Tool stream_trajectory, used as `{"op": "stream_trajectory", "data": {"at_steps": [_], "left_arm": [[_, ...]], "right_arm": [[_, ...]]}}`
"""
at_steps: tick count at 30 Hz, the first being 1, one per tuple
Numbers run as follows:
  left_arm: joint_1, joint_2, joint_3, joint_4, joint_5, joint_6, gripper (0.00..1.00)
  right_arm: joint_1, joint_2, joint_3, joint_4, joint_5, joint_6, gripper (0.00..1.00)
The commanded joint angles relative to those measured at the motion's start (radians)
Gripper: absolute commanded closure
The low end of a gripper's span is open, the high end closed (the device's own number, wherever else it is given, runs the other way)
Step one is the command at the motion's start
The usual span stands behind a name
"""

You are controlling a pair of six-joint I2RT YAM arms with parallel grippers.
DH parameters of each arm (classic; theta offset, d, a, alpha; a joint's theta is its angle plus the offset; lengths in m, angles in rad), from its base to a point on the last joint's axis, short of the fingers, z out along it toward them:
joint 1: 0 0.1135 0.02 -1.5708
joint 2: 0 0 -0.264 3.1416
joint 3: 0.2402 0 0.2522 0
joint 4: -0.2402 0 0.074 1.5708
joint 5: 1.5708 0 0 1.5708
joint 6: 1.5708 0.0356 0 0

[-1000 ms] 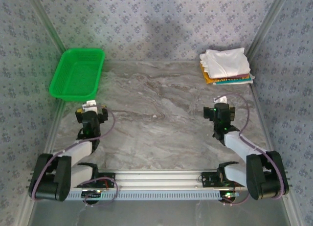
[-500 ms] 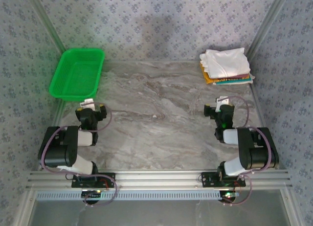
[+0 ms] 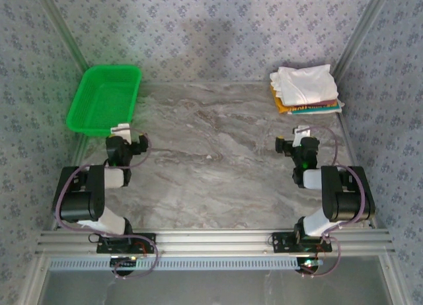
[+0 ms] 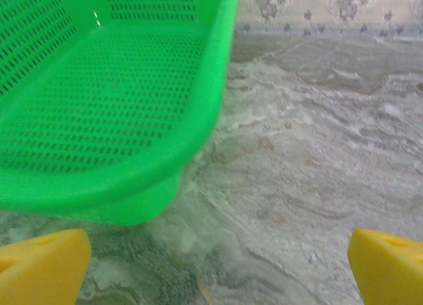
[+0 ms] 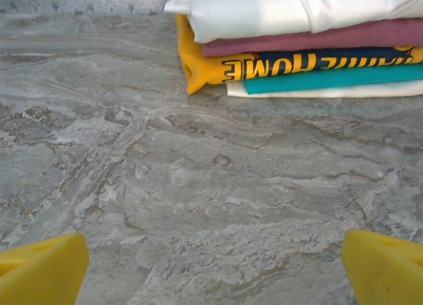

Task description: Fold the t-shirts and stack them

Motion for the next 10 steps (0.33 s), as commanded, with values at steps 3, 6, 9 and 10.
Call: {"op": "stream_trajectory", "data": {"at_steps": [3,6,9,10], "left_arm": [[-0.008,0.002,0.006,-0.046,-0.008,-0.007,0.0],[-0.005,0.002,0.007,-0.048,-0.002,-0.008,0.0],[-0.003,0.002,0.007,-0.047,0.003,-0.008,0.0],[-0.004,0.002,0.005,-0.044,0.003,-0.008,0.0]], "right_arm": [[-0.001,0.006,0.013,-0.022,-0.002,0.014,0.0],[-0.011,0.006,0.018,-0.031,-0.02,0.021,0.0],[-0.002,0.006,0.014,-0.024,-0.005,0.015,0.0],[-0.002,0.006,0.015,-0.023,-0.003,0.015,0.0]]}}
